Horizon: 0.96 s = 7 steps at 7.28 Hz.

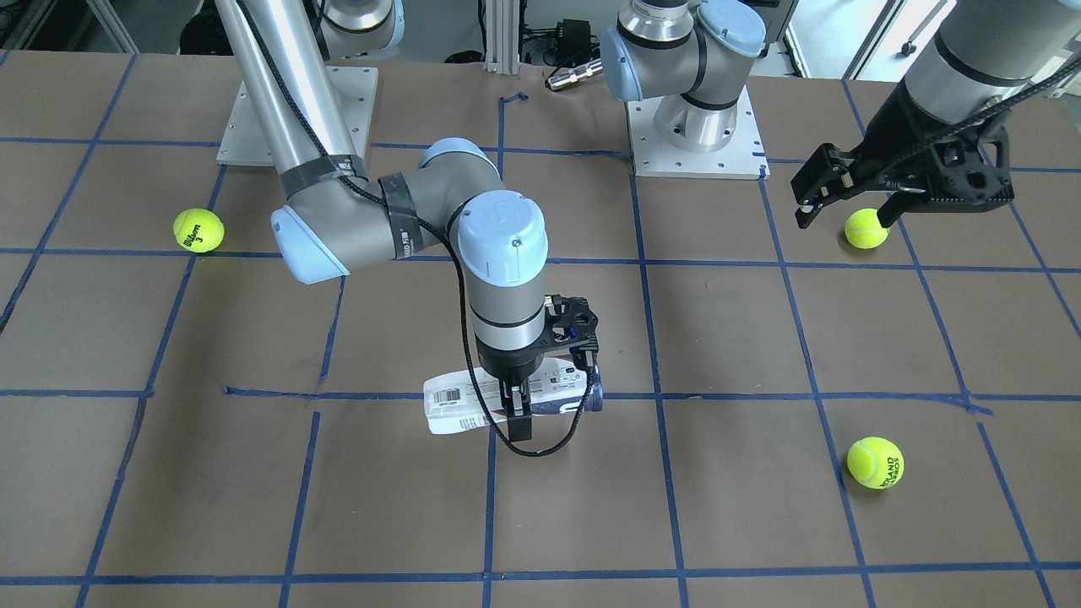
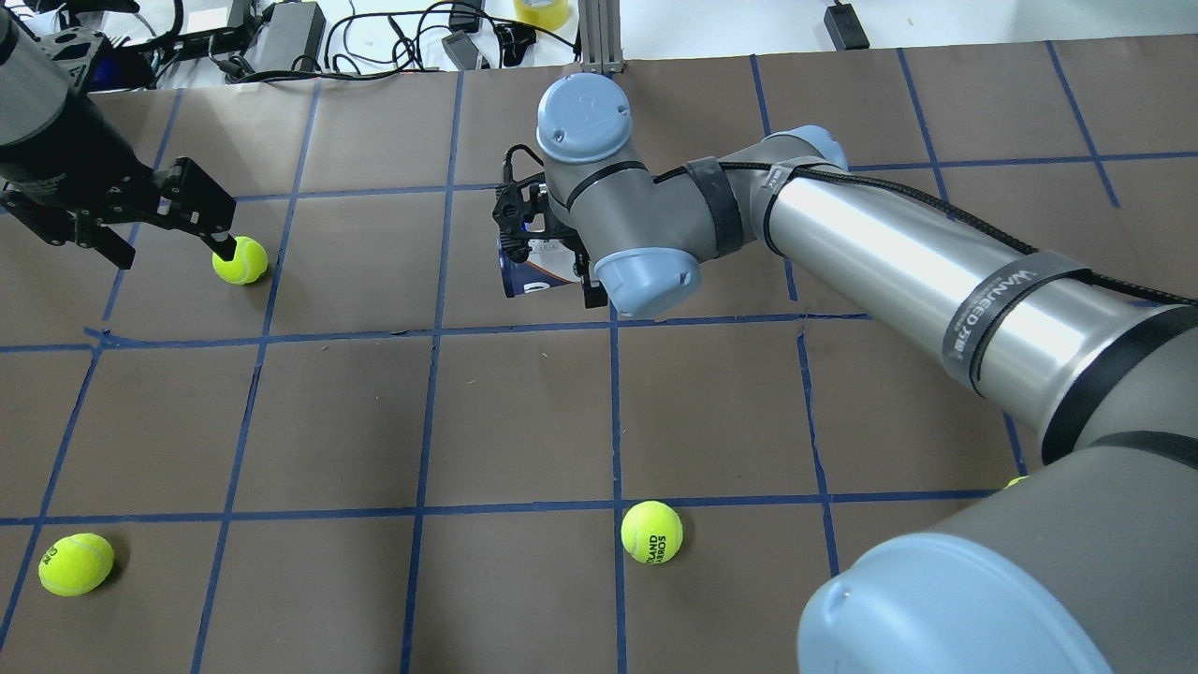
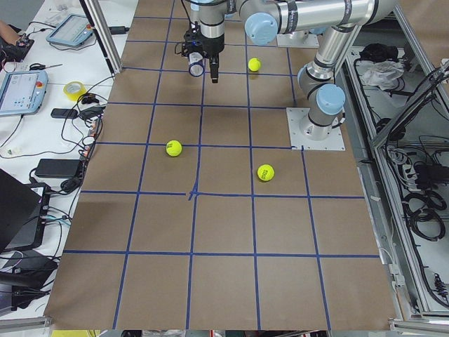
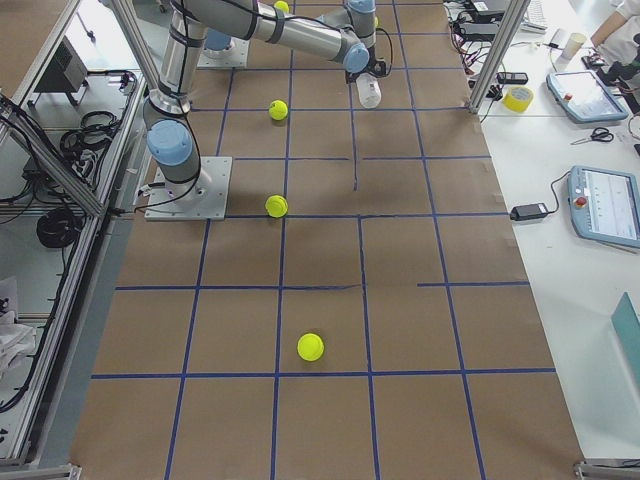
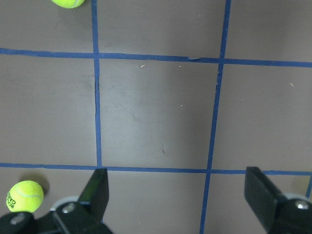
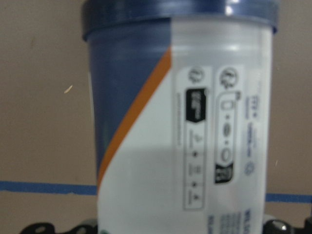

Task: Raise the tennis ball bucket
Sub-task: 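Carry the can with the right gripper toward the table center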

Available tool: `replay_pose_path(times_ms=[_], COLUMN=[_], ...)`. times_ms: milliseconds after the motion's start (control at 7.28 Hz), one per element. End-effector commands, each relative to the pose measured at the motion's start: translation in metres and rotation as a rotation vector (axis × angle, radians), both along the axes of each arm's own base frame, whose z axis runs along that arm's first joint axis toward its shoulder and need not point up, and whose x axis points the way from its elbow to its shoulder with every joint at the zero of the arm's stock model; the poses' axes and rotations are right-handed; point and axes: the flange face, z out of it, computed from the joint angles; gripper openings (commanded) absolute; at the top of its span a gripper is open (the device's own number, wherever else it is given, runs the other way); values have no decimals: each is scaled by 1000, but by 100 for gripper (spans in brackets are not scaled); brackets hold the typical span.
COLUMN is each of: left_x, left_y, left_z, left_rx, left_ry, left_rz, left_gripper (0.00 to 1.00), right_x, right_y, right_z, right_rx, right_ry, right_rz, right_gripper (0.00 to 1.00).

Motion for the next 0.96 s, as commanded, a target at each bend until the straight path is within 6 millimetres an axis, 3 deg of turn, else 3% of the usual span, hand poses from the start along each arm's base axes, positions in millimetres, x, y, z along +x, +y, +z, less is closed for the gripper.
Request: replay_pose_path(times_ms=[0, 275, 824], left_x=[0, 0, -2], left_y=[1, 2, 2], left_z=[-4, -5, -6], left_rx=[11, 16, 23], left_ry=[-4, -3, -1], left_rz=[-9, -9, -14], left_gripper=[100, 100, 100], right_x=[13, 32, 43], right_y=[5, 18, 15], right_z=[-19, -30, -42], right_rx=[15, 27, 25], right_ry=[-8, -5, -12], right_rz=[1, 17, -8], right_gripper=[57, 57, 57])
